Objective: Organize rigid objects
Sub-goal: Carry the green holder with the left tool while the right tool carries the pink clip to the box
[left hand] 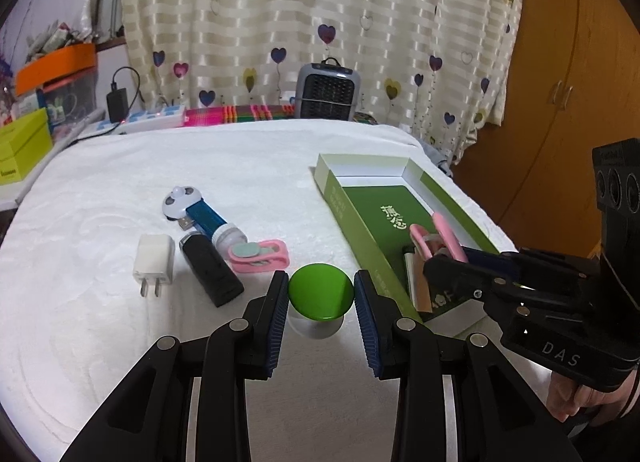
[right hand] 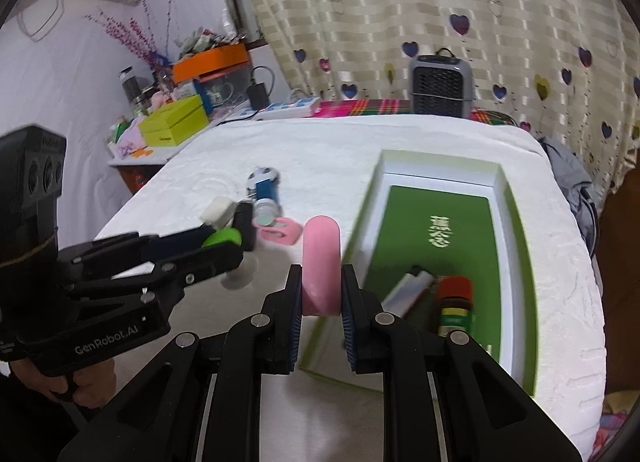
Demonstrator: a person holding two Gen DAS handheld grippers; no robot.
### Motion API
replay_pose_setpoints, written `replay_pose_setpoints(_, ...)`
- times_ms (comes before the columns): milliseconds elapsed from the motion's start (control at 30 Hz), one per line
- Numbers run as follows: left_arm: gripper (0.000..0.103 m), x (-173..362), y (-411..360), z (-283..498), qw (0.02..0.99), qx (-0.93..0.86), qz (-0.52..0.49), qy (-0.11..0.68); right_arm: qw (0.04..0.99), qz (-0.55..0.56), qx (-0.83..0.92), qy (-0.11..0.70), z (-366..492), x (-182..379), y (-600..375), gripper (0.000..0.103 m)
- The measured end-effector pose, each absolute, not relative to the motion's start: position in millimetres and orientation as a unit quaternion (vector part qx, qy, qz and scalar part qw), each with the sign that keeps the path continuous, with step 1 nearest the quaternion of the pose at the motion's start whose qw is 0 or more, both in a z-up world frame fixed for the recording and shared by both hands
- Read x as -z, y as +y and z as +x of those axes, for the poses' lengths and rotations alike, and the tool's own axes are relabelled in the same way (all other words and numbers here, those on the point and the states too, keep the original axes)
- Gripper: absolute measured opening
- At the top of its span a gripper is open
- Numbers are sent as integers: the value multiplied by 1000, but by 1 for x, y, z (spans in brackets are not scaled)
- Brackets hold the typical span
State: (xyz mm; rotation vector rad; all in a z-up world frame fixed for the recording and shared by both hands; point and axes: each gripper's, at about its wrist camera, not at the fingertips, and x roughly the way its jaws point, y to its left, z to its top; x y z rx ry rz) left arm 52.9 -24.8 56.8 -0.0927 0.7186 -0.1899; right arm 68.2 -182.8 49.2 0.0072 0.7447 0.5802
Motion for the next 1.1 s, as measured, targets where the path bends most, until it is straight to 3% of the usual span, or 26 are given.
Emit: replay_pose_setpoints(1100,32,-63,-91,88,924,168,-34,341,901,52,-213,374,96,-27,-255,19)
